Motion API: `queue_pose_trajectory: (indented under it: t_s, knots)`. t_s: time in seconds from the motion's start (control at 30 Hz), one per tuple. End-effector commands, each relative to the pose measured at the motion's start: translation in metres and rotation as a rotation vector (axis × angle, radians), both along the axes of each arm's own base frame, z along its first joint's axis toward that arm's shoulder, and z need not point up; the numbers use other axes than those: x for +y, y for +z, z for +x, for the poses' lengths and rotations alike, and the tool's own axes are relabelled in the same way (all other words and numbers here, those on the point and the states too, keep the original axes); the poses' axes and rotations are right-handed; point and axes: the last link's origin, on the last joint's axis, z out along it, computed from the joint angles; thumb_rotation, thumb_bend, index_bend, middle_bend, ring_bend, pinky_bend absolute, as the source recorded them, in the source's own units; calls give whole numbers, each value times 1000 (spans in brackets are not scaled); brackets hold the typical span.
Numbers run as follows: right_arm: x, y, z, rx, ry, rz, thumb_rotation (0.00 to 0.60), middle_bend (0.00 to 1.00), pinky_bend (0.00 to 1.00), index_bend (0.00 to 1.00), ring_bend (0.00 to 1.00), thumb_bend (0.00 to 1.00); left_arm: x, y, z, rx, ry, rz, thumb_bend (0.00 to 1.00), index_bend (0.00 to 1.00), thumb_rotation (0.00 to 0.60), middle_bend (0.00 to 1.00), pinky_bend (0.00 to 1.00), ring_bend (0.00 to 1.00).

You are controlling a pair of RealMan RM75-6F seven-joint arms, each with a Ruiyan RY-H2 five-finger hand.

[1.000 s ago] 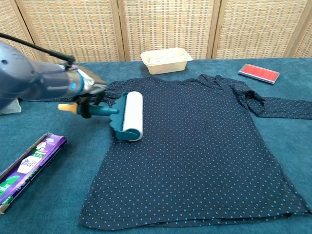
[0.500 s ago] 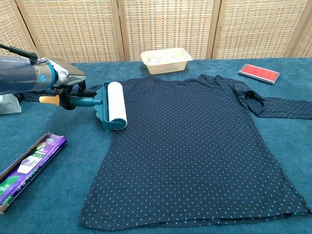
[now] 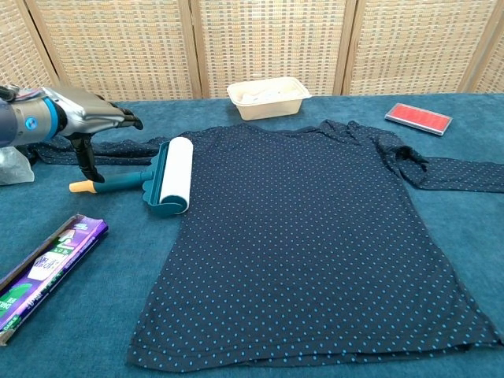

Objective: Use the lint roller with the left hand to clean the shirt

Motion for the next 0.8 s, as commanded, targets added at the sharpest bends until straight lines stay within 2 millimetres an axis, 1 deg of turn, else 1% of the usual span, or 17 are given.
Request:
queue_pose_trajectory:
  t_s: [0.03,0.1,0.2,0.27,0.3,0.37,0.57,0.8]
  knots:
    - [0,2,0,0,3,-8,600,0,11,0,0,158,-25,24,-4,-273,-62,87,198,0,600,0,0,0]
    - [-1,4,0,0,6,-23,600,0,10,0,0,158,-44,37,-13,-332,-139,144,194,0,600,0,0,0]
    - [-1,6,0,3,11,-42,600,0,7,0,0,156,-67,50,-24,-381,-213,213,192,0,600,0,0,0]
    - [0,9,0,22,12,-59,600,0,4,0,0,155,-92,59,-37,-439,-231,281,191,0,600,0,0,0]
    - [0,9,2,30,18,-69,600,0,3,0,0,155,-109,63,-48,-458,-236,308,190,0,600,0,0,0]
    - [1,10,5,32,27,-79,600,0,2,0,0,155,-133,67,-64,-480,-233,342,188,0,600,0,0,0]
    - [3,13,10,29,42,-90,600,0,1,0,0,155,-168,75,-92,-542,-193,397,188,0,600,0,0,0]
    - [6,15,15,28,61,-92,600,0,0,0,0,154,-204,87,-120,-539,-160,435,187,0,600,0,0,0]
